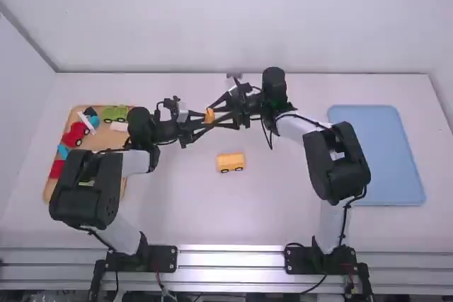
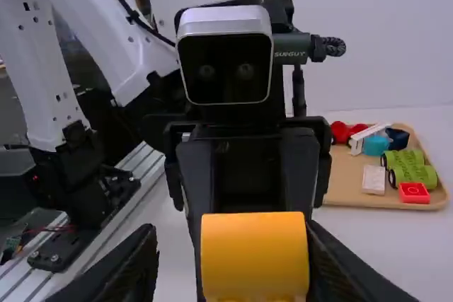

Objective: Assemble lego blocks to make yellow taxi

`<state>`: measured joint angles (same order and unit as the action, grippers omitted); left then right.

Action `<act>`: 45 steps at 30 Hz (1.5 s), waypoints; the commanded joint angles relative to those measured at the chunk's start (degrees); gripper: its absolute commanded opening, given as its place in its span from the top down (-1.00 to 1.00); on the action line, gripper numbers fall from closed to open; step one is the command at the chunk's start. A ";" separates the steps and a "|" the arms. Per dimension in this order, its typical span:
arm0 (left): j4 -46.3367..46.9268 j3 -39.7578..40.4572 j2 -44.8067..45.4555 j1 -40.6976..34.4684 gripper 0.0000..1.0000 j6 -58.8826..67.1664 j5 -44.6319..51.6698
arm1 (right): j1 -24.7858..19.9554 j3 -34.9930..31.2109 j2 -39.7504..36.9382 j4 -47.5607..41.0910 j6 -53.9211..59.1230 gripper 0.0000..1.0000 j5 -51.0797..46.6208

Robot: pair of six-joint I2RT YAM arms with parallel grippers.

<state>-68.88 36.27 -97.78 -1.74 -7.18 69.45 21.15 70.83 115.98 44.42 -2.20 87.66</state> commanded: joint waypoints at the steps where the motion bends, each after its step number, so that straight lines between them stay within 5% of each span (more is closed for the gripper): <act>1: -0.42 -0.02 -0.39 -0.22 0.96 -2.03 -1.42 | -0.07 1.53 0.50 0.13 0.90 0.16 1.73; 8: -0.61 -0.02 -0.39 -0.24 0.81 -2.01 -1.55 | 0.24 1.53 0.50 0.15 0.94 0.51 1.70; 11: -0.59 -0.02 -0.39 0.15 0.09 -2.05 -1.51 | 0.37 1.53 0.50 0.15 0.96 0.60 1.68; 14: -0.59 -0.02 -0.39 0.17 -0.98 -2.03 -1.49 | 0.24 1.53 0.50 0.17 1.09 0.63 0.83; 23: 8.59 -0.02 -0.39 0.17 -0.98 6.60 -3.96 | -3.63 1.53 0.24 -8.04 -2.34 0.82 -22.60; 33: 30.56 1.40 -0.37 0.17 -0.98 11.85 -31.93 | -2.64 2.29 -12.68 -47.43 14.99 0.79 -69.02; 41: 45.64 8.48 -0.37 0.17 -0.98 12.20 -41.83 | 1.66 6.16 -14.19 -75.03 23.50 0.81 -82.97; 45: 53.02 12.33 0.26 0.17 -0.98 16.59 -41.92 | 2.51 5.46 -13.73 -80.87 23.63 0.84 -86.07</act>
<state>-17.78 46.24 -97.78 -1.87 5.61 29.28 23.49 76.40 101.89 -35.35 19.46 7.25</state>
